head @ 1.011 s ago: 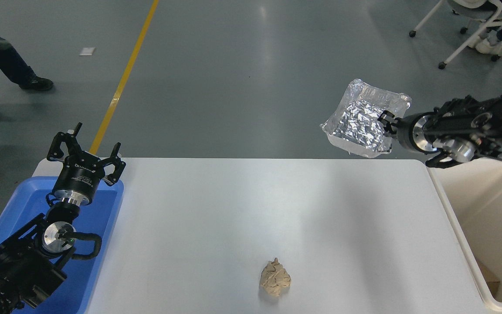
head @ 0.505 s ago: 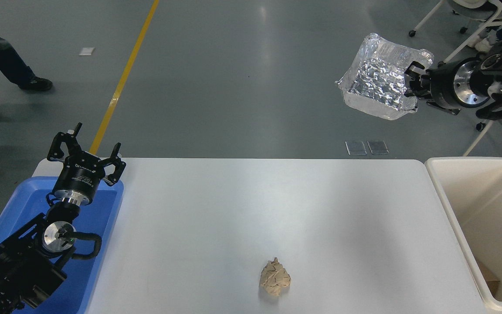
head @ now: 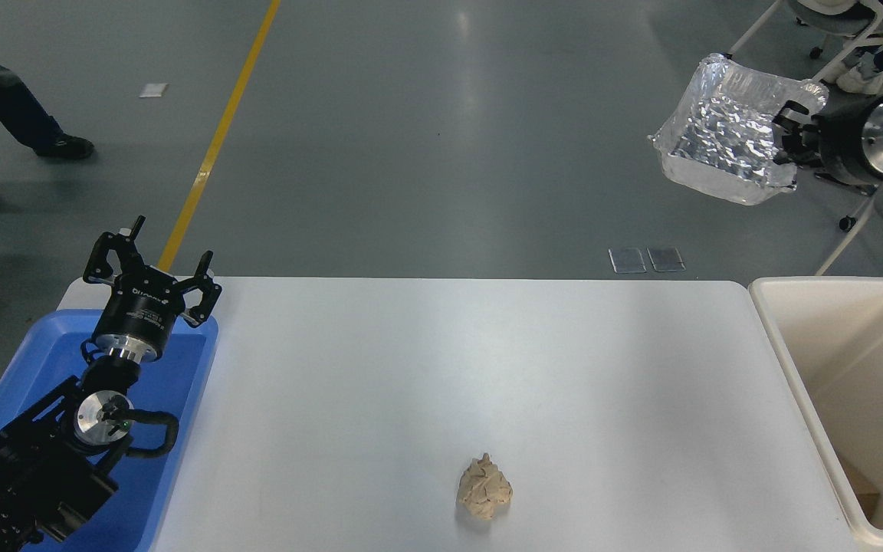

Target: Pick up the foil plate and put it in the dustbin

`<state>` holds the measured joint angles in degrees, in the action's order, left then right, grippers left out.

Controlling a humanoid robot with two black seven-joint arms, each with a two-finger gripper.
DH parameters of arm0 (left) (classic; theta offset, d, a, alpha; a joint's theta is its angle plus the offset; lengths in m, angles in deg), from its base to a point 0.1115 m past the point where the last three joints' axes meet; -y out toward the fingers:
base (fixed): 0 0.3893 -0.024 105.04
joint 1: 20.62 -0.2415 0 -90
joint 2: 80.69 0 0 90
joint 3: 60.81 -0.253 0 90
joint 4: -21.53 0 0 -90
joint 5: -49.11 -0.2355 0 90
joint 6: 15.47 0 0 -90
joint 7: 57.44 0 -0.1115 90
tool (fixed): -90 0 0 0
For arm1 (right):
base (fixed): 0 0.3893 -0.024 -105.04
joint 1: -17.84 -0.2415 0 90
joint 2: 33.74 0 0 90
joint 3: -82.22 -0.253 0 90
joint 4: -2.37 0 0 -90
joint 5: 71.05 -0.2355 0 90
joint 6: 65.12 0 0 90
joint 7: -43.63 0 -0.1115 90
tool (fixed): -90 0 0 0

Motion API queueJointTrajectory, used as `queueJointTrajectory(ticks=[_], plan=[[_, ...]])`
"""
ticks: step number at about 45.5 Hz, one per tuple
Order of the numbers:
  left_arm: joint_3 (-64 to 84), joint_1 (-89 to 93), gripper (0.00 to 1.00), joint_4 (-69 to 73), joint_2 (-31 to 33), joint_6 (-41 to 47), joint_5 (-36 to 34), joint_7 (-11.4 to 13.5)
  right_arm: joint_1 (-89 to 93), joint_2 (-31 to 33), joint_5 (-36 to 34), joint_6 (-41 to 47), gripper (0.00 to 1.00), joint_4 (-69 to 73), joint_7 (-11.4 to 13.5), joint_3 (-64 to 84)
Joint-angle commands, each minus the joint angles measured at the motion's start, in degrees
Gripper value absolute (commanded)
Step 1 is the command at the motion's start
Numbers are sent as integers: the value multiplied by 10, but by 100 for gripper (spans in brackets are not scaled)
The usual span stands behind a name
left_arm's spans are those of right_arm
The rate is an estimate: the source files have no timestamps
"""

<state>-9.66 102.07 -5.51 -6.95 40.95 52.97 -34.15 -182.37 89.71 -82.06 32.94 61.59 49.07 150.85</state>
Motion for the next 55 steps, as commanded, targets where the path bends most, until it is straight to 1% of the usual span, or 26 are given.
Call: queueJointTrajectory(ticks=[1,8,15,31,38,55], plan=[[0,0,99,0,0,0,0,0,87,32,1,-4,0,-121,0,45],[0,0,99,1,0,0,0,0,197,40,-7,-7,0,-226,1,41],[1,0,99,0,0,0,0,0,264,54,-9,-16,0,-272,1,22],[0,0,99,0,0,0,0,0,458,59,-10,-154,0,-323,1,-86],[0,0,99,0,0,0,0,0,539,53,-10,-192,0,-345,1,-151],[0,0,99,1,0,0,0,0,686,1,-10,-198,0,-430,0,-268]])
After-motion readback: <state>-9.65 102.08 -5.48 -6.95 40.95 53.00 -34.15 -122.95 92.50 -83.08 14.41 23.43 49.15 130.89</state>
